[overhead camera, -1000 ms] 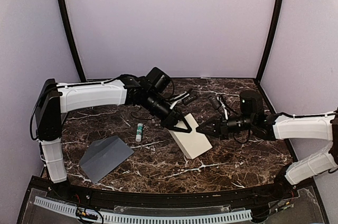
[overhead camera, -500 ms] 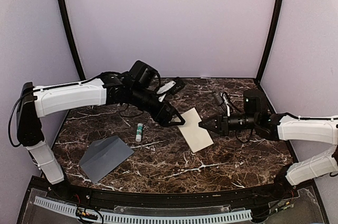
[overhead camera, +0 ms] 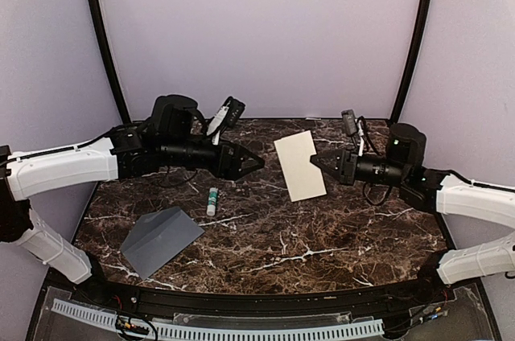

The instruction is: Place the letter into the envelope and seal it

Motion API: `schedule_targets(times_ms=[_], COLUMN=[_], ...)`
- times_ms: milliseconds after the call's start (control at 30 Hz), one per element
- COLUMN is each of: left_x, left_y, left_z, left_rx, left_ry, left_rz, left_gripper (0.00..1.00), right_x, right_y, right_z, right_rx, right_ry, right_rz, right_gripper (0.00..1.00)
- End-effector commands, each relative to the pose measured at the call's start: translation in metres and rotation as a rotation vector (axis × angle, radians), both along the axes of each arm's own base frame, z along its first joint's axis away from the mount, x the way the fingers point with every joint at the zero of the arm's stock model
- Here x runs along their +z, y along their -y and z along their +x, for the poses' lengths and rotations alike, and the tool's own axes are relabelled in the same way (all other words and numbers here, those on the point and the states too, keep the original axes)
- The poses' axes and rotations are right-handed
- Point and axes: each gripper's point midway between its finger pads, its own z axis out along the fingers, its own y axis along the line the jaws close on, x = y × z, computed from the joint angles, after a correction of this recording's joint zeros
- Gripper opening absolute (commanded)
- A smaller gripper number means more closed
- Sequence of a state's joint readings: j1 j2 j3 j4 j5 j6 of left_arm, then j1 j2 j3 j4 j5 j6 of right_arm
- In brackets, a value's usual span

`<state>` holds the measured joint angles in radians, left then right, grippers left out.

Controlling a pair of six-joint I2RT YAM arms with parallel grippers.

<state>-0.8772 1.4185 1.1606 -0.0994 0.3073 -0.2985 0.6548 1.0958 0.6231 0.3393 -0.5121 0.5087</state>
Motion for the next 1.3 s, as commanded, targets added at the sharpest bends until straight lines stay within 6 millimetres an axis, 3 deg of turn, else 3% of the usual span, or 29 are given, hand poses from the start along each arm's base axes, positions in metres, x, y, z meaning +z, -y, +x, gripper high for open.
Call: schedule_targets(times_ms=[0, 233, 533, 933, 1267], left_x=[0.044, 0.054, 0.041, 0.046, 0.057], left_y=[0.015, 0.038, 0.064, 0.077, 0.083], left_z=[-0.014, -0.025, -0.021, -0.026, -0.038], left_rx=[-0.038, -0.127, -0.166, -0.212, -0.289], left_ry=[-0.004, 0.014, -0.014, -0.003, 0.010], left_rz=[-0.222, -0.305, -0.292, -0.302, -0.343], left_gripper=[0.67, 0.66, 0.65, 0.58, 0.35], right_x=[0.046, 0.068, 0.070, 0.072, 0.066], right_y=[-0.001, -0.003, -0.003, -0.004, -0.006], right_z=[0.002, -0.013, -0.024, -0.031, -0.027], right_rx=[-0.016, 0.061, 0.110, 0.157, 0.145], right_ry=[0.073, 0.112, 0.135, 0.153, 0.150], right_rz=[0.129, 0.226, 0.256, 0.278, 0.270], right_gripper=[0.00, 0.00, 0.00, 0.00, 0.00])
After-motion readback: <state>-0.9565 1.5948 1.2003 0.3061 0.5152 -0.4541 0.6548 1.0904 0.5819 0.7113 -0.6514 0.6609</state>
